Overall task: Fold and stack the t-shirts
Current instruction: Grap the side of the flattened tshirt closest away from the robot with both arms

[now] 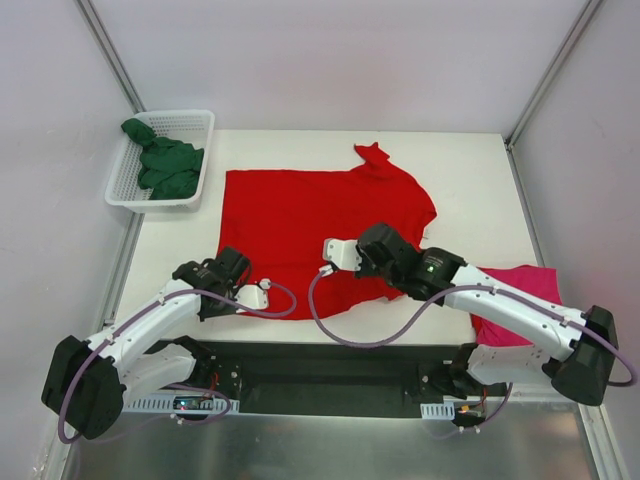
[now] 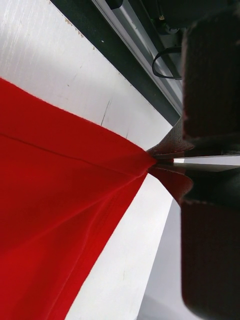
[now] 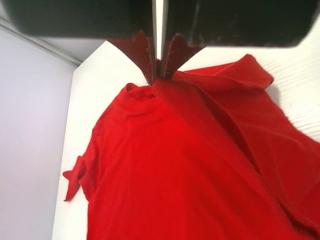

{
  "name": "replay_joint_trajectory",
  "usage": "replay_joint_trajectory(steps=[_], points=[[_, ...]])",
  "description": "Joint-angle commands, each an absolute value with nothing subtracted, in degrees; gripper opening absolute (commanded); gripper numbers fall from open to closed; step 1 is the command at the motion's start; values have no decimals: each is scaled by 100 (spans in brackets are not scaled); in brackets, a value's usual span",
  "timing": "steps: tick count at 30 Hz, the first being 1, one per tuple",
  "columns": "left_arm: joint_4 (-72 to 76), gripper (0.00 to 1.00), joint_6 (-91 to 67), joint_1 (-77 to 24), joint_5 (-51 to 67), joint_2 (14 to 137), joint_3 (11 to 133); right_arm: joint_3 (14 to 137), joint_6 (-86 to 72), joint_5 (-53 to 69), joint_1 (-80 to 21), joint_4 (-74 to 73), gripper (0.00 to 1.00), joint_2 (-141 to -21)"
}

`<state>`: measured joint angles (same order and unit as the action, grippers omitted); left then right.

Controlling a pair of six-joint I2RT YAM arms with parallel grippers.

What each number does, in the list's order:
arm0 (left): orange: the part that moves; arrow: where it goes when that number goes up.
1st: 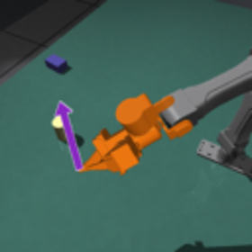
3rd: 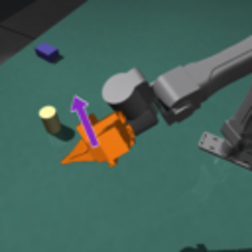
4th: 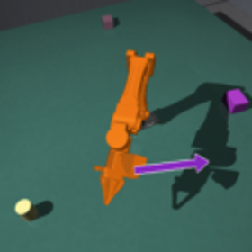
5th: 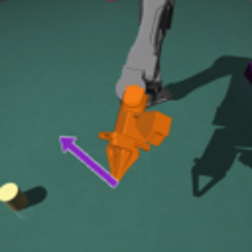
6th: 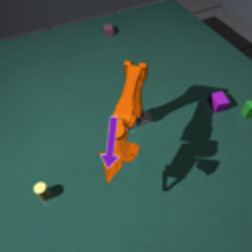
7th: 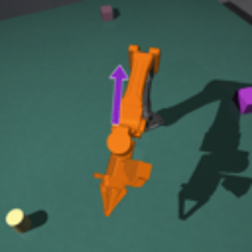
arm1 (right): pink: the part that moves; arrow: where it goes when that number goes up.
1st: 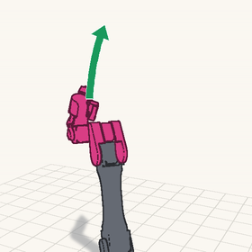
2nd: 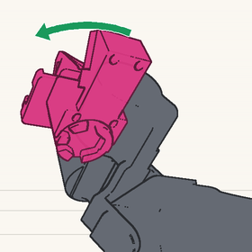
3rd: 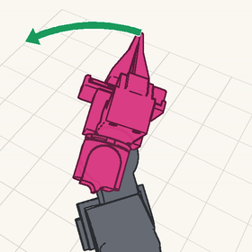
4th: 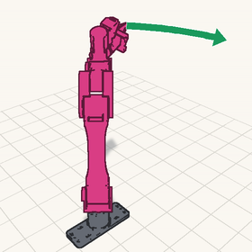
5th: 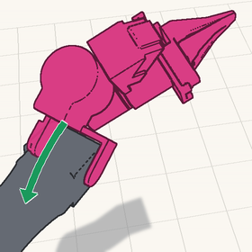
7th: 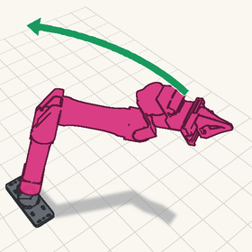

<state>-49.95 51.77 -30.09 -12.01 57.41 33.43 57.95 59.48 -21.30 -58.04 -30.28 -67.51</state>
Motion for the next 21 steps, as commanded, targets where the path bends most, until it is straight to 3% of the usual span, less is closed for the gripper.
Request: replay_joint_trajectory(steps=[1,21], points=[[-5142,0,5124,-3076,-1125,5695,3234,6073,6073,-2435,-5660,-2453,1,-6943],[-4676,0,5185,-2901,-1643,5818,3542,6416,6477,-2154,-4993,-1696,1,-7734]])
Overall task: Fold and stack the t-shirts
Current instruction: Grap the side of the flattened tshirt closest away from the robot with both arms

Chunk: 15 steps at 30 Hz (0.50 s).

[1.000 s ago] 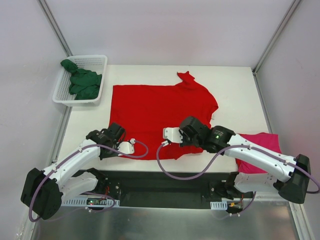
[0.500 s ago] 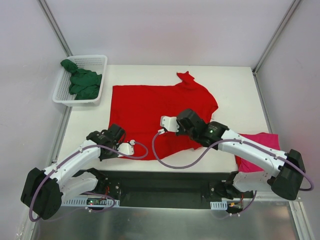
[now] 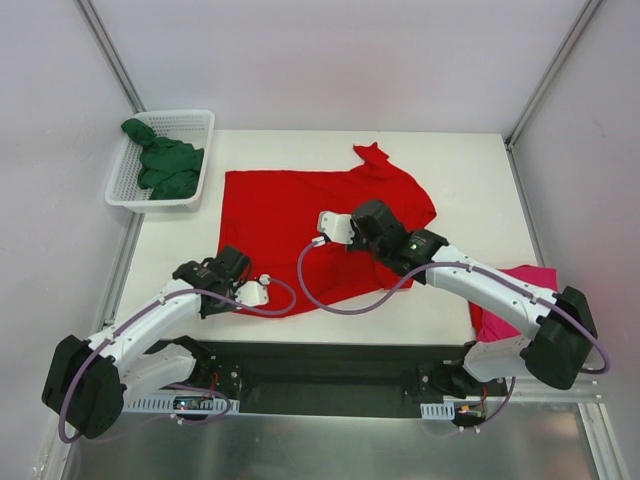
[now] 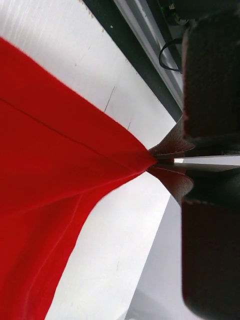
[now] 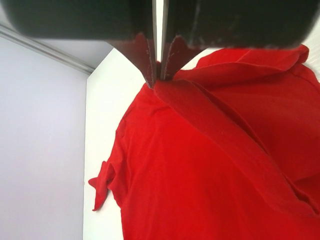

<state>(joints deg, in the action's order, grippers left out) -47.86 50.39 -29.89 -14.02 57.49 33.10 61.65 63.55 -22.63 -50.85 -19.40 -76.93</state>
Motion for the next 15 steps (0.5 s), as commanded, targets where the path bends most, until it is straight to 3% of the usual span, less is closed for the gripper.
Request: replay_joint_trajectory(steps=[1,15], points=[[-4650,0,5212,-2813,-1678,5844,3559,6416,6486,-2136,-4975,-1696,1,-7743],[-4236,0,5704,-2259,-1969,6038,3850,6363,6592,-2074,-4755,-1732,1,-7805]])
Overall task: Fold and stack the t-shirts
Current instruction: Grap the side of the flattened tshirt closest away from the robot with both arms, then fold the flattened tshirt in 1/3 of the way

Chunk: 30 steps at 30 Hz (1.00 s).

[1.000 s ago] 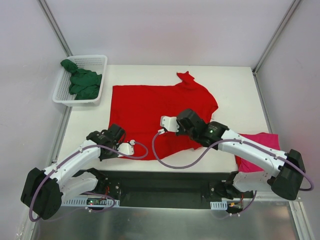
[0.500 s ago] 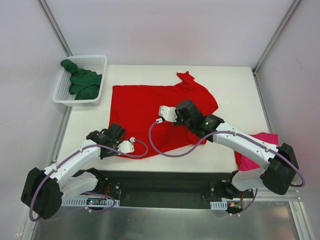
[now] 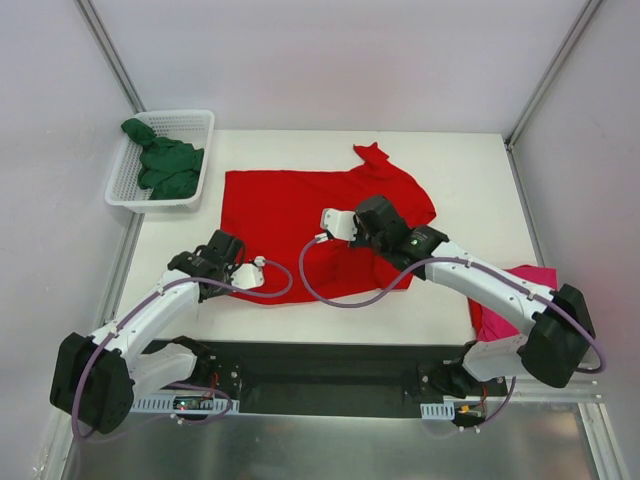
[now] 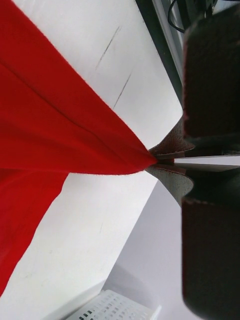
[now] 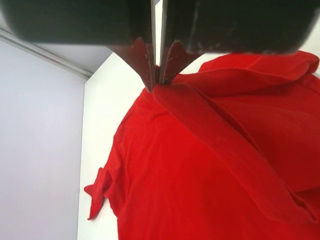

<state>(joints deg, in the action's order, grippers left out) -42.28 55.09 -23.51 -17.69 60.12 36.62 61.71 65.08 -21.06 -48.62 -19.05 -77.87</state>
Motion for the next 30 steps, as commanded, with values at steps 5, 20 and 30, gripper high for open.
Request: replay_joint_trajectory(steps=[5,20,30], points=[[-4228,0,5695,-2259,-1960,6073,3823,6390,6653,-2180,-4632,-1635,1,-7857],[-4280,6,5344,-2276,-1819,6266,4183,6662,6794,-2162,-4439,-1582,1,-8103],[-4272,100,5326,-2276,-1898,6372,4157,6759,6671,-2101,-4438,-1749,1,-8183]])
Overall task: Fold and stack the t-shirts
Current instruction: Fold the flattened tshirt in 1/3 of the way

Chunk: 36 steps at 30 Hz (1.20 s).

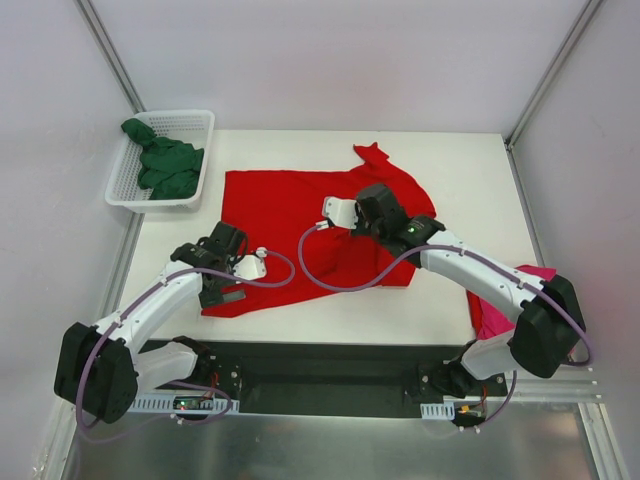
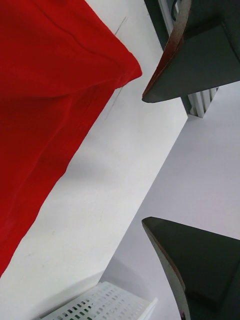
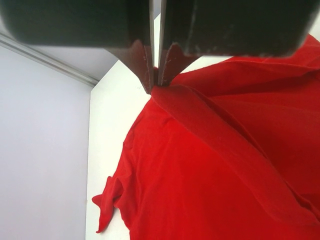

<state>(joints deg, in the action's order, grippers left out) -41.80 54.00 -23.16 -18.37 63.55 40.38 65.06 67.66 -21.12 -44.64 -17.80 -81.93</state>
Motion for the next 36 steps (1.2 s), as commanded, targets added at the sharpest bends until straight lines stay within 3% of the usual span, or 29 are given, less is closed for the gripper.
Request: replay_joint_trajectory(steps=[1,9,16,26,36], points=[[-4280,99,5309,-2276,-1898,6372,4166,6750,6662,-2083,-4438,-1758,1,-8191],[-5412,99,4616,-2504,-1223,6416,4544,6847,6618,-2048,-4438,-1863,1,-8270],[-6117,92,3885,-3120,-809,6205,4413,6961,6495,-1995,-4438,-2039,1,-8367],[-6030,76,4103,-3208,-501,5976,3718,6952,6495,-1960,-4456,-2215,1,-8411],[-5950,75,4500,-3234,-9,6468,3902,6970,6372,-2030,-4517,-2320,1,-8464]])
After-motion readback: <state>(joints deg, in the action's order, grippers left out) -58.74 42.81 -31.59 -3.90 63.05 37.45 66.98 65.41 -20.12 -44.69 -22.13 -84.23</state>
